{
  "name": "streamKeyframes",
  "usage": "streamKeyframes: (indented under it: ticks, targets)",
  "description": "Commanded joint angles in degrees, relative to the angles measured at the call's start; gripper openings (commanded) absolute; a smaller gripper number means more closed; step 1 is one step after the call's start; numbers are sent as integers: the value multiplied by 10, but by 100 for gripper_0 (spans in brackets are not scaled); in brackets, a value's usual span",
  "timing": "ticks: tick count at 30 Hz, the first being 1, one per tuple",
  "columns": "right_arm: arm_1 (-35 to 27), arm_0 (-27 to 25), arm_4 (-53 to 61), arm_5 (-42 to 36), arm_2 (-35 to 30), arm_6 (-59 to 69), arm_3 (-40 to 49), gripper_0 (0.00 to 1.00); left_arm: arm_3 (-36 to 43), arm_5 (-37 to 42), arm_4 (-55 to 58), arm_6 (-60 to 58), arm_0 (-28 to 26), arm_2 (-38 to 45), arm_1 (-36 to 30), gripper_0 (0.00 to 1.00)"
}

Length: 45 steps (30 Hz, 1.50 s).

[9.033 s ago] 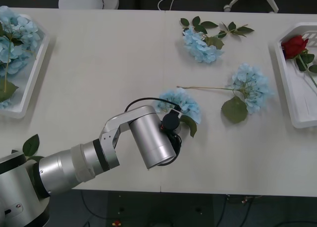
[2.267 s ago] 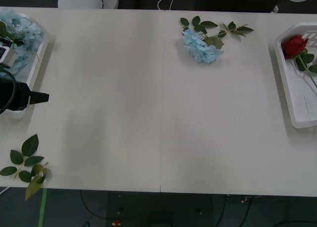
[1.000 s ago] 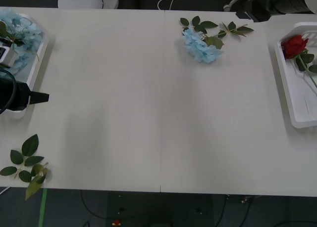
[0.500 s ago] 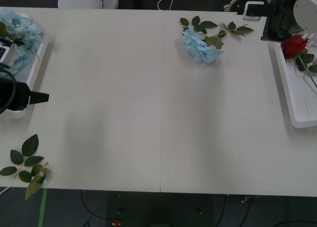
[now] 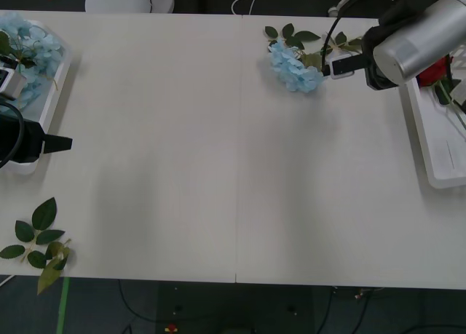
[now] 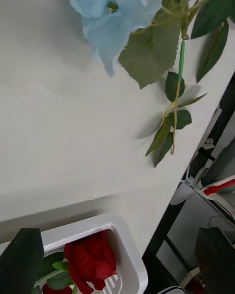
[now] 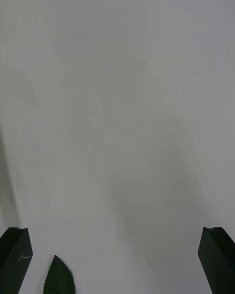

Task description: Place the red flowers into the right box and the blue flowers into the left box. If a person shows an open palm, hand one flower to the person first, then continue sorting.

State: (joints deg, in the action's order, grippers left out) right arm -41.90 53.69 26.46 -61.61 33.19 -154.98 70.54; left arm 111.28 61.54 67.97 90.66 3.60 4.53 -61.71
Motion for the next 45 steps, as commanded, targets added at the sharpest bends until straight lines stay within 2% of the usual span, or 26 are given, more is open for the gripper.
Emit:
streamKeyframes:
  ticks: [1, 8, 19, 31, 32, 35, 36, 38, 45]
  targets:
    - [32, 0, -33, 16, 25, 0, -17, 91, 15, -7, -5, -15, -10, 20, 0, 100]
    - [85, 7, -85, 65, 25, 1, -84, 91, 15, -7, -5, -15, -10, 20, 0, 100]
    - [155, 60, -105, 151, 16, 3, -226, 91, 15, -7, -5, -15, -10, 20, 0, 100]
    - [176, 72, -103, 211, 4, 13, -254, 90, 15, -7, -5, -15, -10, 20, 0, 100]
    - [178, 74, -103, 214, 3, 13, -257, 89, 15, -7, -5, -15, -10, 20, 0, 100]
    - [185, 74, -99, 231, -1, 16, -272, 69, 15, -7, -5, -15, -10, 20, 0, 100]
    - [189, 76, -97, 243, -1, 17, -283, 56, 15, -7, -5, -15, -10, 20, 0, 100]
    - [191, 77, -94, 251, 0, 17, -291, 49, 15, -7, -5, -15, -10, 20, 0, 100]
    - [199, 77, -69, 255, 1, 17, -296, 38, 15, -7, -5, -15, -10, 20, 0, 100]
